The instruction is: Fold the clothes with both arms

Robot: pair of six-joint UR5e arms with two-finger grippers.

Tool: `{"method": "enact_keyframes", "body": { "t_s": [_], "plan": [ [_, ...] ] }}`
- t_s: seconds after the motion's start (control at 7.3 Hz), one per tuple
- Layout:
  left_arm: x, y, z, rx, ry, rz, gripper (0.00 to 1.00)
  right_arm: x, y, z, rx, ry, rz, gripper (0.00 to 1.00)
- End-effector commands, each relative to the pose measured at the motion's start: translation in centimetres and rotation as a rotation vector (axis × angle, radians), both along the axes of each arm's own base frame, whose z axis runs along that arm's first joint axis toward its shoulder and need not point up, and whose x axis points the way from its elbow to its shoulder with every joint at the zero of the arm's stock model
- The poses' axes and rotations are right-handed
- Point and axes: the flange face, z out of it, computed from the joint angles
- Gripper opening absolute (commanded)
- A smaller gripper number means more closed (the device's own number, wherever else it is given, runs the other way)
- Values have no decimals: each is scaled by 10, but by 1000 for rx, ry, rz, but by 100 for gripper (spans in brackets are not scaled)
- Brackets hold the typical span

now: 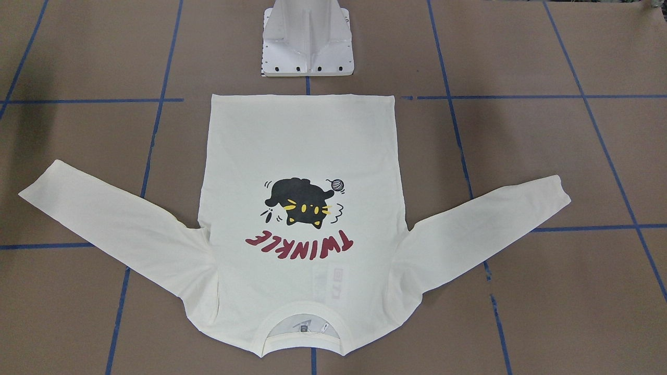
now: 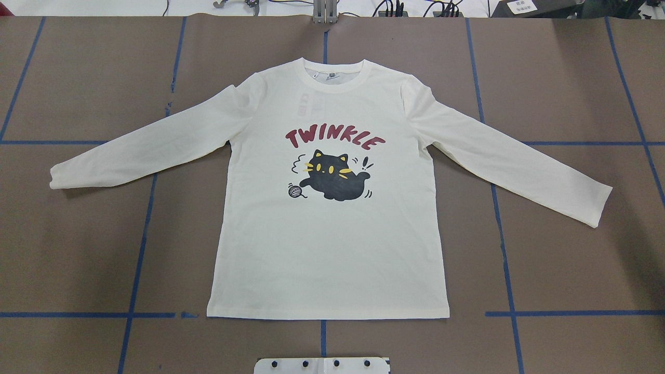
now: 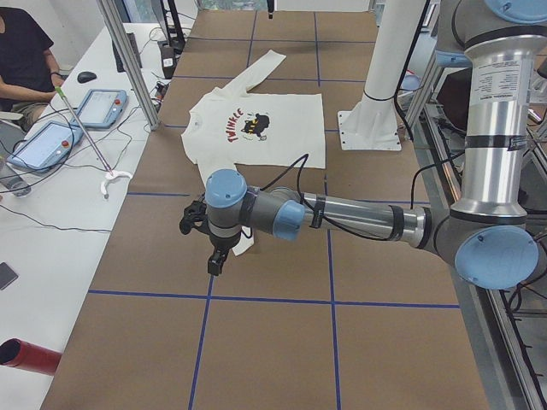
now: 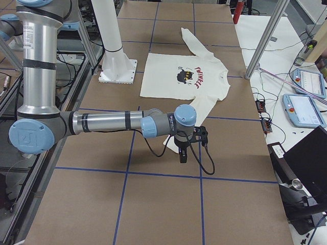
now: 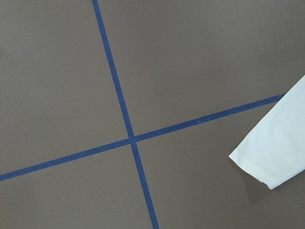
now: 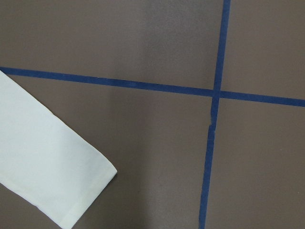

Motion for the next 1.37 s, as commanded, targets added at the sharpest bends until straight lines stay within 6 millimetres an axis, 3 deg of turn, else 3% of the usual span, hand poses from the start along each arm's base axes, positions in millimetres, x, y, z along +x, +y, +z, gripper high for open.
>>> {"method": "enact_keyframes", "body": {
  "t_s": [0.0,0.27,0.55,0.82,1.23],
  "plan": [
    [4,1,-4,6,-2,6,100,0,0,2,-2,-1,-1,100],
    [5,4,-5,7,7,9,100,-2,0,2,-4,-2,-6,100],
    [5,8,-38,58,18,0,100,-13,2,5,-16,1,-19,100],
    [9,9,-44,44,73,0,100,-57,-8,-10,-29,-5,-51,100],
    [11,7,-40,13,93,-5,100,-109,-17,34,-2,-63,8,100]
  ]
}}
